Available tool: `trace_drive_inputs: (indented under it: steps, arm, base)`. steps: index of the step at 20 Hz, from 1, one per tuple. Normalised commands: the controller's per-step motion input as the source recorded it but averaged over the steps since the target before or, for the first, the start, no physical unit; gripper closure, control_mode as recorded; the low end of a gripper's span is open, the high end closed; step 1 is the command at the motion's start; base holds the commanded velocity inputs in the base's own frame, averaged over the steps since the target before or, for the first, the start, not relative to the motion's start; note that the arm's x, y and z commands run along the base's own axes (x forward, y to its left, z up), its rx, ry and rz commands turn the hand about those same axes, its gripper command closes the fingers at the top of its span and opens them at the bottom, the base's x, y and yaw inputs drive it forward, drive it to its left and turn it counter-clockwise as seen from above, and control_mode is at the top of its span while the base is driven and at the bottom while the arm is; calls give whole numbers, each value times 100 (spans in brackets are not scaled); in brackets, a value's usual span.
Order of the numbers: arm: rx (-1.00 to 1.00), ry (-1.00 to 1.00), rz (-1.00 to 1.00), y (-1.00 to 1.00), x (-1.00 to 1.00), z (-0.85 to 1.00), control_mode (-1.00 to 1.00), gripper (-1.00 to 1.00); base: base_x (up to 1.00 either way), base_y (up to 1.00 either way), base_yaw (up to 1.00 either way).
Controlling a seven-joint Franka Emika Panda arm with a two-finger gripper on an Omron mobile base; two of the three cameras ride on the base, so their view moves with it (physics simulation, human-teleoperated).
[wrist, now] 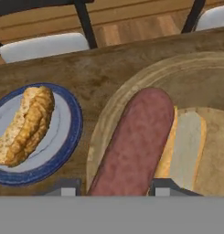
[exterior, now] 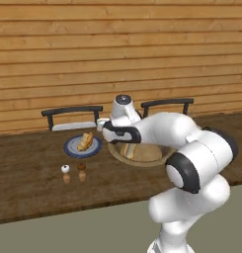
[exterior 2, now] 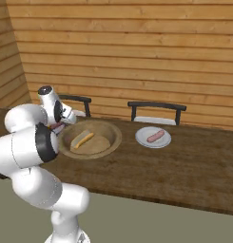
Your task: Place one bun and one sausage from the bowl on each plate.
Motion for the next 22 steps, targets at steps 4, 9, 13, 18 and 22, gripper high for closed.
trace_drive_inputs:
  steps: [4, 9, 13, 18, 22]
  arm:
    - [1, -3, 27, 91, 32, -46, -100, 100]
    - [0, 6, 16, 63, 25, -45, -100, 100]
    - [-5, 0, 1, 36, 63, -42, -100, 100]
    - [-12, 13, 0, 12, 33, -41, -100, 100]
    - [-3, 7, 0, 16, 35, -4, -100, -100]
  base:
    - [0, 0, 0]
    - [0, 0, 0]
    - [0, 0, 0]
    - [0, 0, 0]
    - [0, 0, 0]
